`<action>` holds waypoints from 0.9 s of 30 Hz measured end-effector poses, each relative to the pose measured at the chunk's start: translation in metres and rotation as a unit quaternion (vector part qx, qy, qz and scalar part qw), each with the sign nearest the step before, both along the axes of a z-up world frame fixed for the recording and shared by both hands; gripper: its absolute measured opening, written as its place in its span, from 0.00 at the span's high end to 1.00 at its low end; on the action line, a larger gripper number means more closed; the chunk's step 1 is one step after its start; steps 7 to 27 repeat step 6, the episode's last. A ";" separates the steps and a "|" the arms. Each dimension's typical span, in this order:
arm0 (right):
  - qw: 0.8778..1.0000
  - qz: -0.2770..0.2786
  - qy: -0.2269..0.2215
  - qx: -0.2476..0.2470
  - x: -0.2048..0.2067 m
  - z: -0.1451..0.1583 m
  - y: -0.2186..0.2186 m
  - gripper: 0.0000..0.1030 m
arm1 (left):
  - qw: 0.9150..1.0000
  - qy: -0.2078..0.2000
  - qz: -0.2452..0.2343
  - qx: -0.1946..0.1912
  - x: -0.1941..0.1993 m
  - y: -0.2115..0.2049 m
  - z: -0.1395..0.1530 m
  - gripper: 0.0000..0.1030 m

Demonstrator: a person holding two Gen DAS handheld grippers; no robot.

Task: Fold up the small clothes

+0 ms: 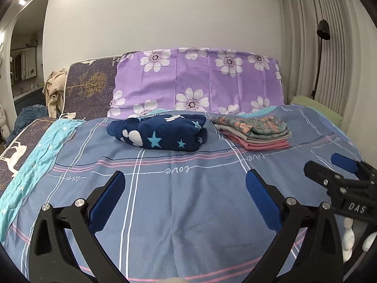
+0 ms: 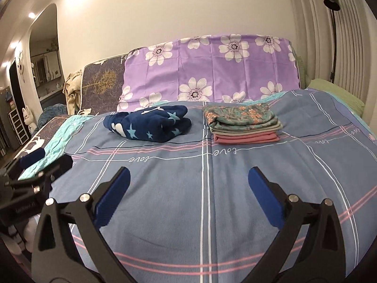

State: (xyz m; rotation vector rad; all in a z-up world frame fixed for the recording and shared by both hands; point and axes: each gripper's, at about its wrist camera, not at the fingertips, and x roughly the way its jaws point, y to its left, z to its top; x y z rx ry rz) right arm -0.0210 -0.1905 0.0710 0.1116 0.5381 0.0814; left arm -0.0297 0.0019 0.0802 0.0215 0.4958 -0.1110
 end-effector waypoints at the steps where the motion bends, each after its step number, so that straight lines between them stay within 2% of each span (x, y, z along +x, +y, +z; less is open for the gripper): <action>1: 1.000 0.000 0.000 0.001 -0.002 0.001 -0.001 0.02 | 1.000 0.000 -0.002 -0.001 -0.003 0.000 0.000 0.01; 6: 1.000 -0.002 -0.002 0.000 -0.015 0.002 -0.001 0.02 | 1.000 0.007 -0.003 -0.001 -0.014 -0.003 -0.003 0.01; 27: 1.000 -0.002 -0.002 0.000 -0.015 0.002 -0.001 0.02 | 1.000 0.007 -0.003 -0.001 -0.014 -0.003 -0.003 0.01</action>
